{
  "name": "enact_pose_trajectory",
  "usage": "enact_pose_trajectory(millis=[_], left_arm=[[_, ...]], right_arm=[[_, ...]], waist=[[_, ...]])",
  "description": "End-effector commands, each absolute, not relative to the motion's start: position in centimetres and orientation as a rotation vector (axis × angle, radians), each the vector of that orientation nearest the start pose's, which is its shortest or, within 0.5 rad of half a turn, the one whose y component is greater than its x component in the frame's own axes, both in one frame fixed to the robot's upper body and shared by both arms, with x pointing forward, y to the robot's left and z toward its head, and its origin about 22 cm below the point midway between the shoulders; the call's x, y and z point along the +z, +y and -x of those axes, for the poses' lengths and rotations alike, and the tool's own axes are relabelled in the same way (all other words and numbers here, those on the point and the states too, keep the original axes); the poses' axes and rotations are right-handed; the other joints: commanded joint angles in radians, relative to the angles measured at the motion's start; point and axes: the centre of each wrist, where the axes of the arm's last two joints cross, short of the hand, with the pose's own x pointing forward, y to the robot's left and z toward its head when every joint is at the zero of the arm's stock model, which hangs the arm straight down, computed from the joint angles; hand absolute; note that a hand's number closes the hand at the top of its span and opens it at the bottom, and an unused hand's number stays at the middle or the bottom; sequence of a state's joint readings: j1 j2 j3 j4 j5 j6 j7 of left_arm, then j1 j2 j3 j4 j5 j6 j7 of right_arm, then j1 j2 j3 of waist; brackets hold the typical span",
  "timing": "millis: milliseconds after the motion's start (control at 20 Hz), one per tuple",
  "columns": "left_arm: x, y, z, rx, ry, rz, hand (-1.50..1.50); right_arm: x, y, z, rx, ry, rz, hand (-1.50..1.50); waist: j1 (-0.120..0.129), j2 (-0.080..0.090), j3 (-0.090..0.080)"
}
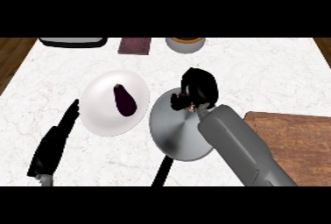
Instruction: Pick the cupcake from the cutting board and place it in the pan
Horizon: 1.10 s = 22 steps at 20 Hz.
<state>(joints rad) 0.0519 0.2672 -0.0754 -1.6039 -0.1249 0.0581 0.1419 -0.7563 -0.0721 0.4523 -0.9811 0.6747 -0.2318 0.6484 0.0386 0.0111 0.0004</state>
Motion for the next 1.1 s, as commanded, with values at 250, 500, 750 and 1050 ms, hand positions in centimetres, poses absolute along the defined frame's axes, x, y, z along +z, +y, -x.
enact_pose_trajectory(millis=[250, 500, 750, 1050], left_arm=[[0.7, 26.5, -23.9, -0.315, -1.409, -0.31, 0.0], [2.1, 27.4, -23.1, -0.298, -1.413, -0.314, 0.0], [0.4, 27.8, -23.4, -0.289, -1.411, -0.305, 0.0], [1.1, 28.0, -23.2, -0.251, -1.39, -0.339, 0.0]], right_arm=[[1.6, -8.2, -36.8, 0.455, -1.148, 0.456, -1.5], [3.3, -8.1, -38.0, 0.283, -1.421, 0.501, -1.5], [3.7, -9.1, -39.3, 0.046, -1.492, 0.564, -1.5], [3.0, -13.8, -38.8, -0.184, -1.47, 0.609, -1.5]], waist=[[0.031, 0.012, 0.002], [0.018, 0.001, 0.002], [0.009, 0.005, 0.001], [-0.043, -0.011, 0.0]])
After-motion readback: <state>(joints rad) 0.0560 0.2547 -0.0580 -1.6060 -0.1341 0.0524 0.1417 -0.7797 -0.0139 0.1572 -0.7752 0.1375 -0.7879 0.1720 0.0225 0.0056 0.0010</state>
